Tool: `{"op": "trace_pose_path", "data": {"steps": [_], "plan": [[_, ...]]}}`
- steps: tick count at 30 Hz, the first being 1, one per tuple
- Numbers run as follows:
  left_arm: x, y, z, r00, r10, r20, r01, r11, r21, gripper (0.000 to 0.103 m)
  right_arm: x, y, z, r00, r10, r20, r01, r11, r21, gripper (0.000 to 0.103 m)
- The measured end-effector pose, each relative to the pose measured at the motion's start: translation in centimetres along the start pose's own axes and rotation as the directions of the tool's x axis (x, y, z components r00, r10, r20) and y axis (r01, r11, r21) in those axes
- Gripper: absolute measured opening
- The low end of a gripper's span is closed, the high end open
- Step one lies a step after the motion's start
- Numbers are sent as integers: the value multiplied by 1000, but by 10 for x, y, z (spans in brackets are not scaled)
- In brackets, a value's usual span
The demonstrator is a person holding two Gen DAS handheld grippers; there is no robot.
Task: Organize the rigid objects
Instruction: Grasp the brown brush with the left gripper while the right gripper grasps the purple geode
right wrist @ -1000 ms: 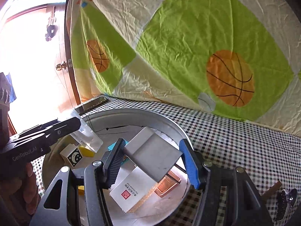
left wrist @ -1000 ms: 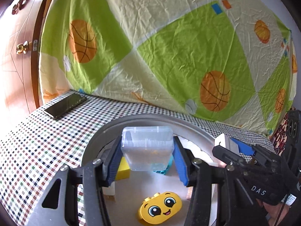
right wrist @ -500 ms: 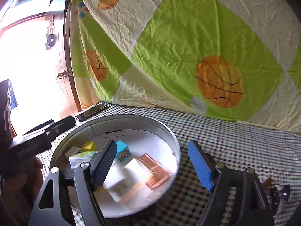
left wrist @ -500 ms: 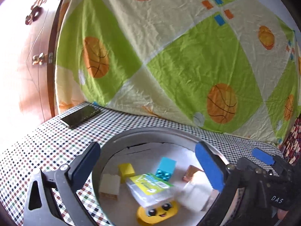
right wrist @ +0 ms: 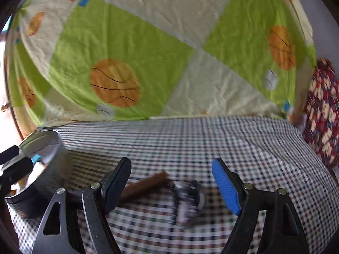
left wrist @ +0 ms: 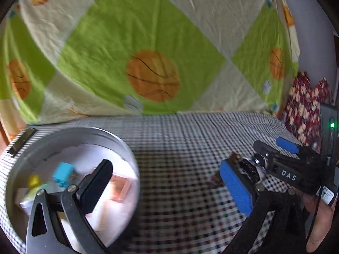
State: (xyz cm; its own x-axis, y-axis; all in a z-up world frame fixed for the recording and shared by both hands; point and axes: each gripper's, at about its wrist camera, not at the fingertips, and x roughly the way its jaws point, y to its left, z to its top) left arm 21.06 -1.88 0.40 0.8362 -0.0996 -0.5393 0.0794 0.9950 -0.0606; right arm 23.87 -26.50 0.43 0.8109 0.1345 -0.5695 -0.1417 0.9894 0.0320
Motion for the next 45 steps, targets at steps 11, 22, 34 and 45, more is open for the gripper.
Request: {"op": "trace_pose_path", "data": {"steps": [11,22,34,45], "plan": [[51,-27,8,996,56,-66,-55,998,22,102,42,-2,-13,977,40,-209,-43,999,-8,80],[67,-41,4,994,47,-100,-39,996,84,102,62,-16,-19,949,49,-310,-35,998,48,52],[105,-86,3,975,-75,-209,117,973,201,79,42,-55,-21,963,-6,-269,47,988,146,47],[134,-88,-4,927,-123,-353,191,968,163,61,51,-43,-20,951,-40,-306,70,994,87,52]]}}
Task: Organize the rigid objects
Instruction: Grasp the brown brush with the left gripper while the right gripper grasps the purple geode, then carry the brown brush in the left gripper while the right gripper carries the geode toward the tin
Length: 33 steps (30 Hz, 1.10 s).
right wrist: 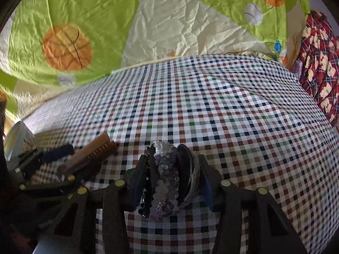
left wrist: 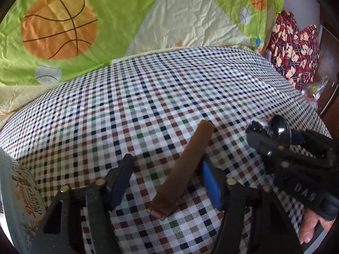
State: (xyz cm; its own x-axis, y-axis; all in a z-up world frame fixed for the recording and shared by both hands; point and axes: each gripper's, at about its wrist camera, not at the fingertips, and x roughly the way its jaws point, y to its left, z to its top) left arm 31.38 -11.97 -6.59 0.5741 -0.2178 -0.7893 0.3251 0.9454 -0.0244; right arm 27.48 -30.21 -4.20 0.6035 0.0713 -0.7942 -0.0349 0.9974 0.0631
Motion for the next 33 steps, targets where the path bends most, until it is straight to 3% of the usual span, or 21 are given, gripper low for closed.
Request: {"op": "trace_pose_path", "data": {"steps": [2,6,11,23,33], "plan": [[0,-1,0,1000,-4,3,4,1000,4,55,0,1,1,1000,-6,-3,6,1000,-13,52],[-3,-3,0,1000,-29,12,28,999,24,15,-2,2,1,1000,-5,-4,5,1000,-27,50],[-9,-1,-3,999,-20,24,20,1000,17,14,-7,4,-1,1000,4,16,-4,1000,-28,46],[-43,-6,-11,975,99,200,-108,994,36,13,-24,7,-2,994,46,98,-42,998,-42,46],[-63,12,-21,955,66,288,-58,998,-39,13,-42,15,-6,979,61,194,-50,997,-61,46]]}}
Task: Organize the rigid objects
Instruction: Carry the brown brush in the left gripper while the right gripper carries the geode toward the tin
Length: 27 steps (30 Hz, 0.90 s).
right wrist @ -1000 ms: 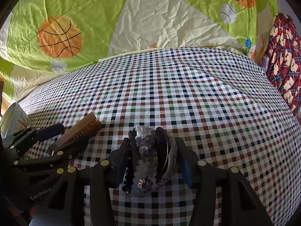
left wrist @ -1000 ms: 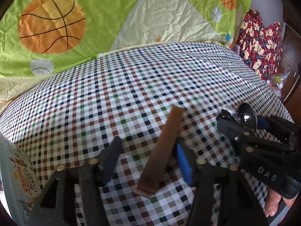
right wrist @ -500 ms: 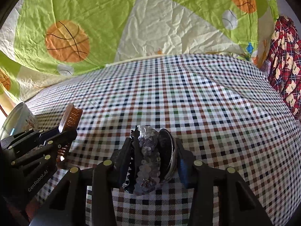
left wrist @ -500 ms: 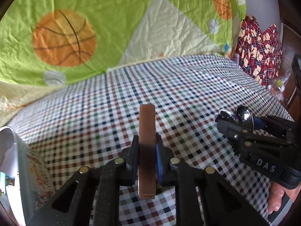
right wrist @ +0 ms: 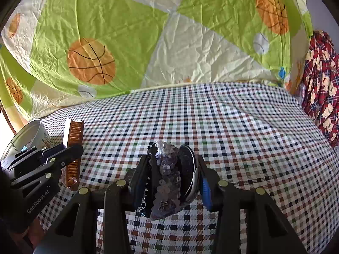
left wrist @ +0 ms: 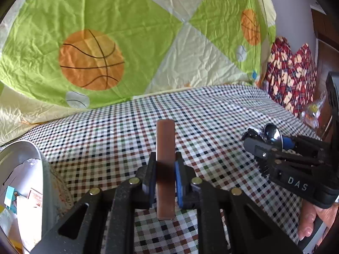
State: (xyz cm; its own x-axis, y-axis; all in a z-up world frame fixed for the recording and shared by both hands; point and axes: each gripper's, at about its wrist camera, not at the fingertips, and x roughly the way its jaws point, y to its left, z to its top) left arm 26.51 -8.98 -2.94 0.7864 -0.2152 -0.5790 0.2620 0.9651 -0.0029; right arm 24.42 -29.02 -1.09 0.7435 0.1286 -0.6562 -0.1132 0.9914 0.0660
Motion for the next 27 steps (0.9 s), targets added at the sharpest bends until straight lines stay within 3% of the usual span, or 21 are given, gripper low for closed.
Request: {"op": "trace_pose_path", "data": {"steps": [5,15,27], "plan": [[-12,5,-2,999,13,53,-12,1000,-22,13,-11,8,-1,998,4,60,-3,1000,-21,46],[-22,10,-6,995,41,87,-37,998,-45,13,-26,23,-3,988,5,152,6,997,-72,46],[-35,10,-11,988,74,135,-69,997,-44,13,-38,27,-4,978,-10,206,28,996,-84,46]]}}
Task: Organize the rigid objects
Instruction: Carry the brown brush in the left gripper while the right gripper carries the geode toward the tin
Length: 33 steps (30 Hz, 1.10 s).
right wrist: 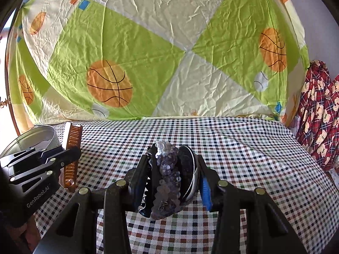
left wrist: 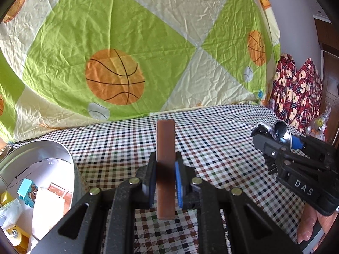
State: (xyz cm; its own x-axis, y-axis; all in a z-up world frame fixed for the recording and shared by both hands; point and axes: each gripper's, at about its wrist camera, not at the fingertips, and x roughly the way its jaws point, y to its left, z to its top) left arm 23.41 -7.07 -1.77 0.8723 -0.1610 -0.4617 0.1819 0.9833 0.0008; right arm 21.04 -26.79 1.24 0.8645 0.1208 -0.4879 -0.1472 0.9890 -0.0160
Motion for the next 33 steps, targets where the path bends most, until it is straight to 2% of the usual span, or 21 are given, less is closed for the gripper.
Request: {"op": "trace_pose_path", "data": {"steps": [20,33], "plan": [[-15,4,-2,998,42,53,-41,999,-17,13,-13,4,-3,997,-30,72,30,1000,-2,46],[-27,5,-8,996,67,58,-66,998,-20,13,-20,8,-5,995,-13,101,14,1000,-14,46]]}}
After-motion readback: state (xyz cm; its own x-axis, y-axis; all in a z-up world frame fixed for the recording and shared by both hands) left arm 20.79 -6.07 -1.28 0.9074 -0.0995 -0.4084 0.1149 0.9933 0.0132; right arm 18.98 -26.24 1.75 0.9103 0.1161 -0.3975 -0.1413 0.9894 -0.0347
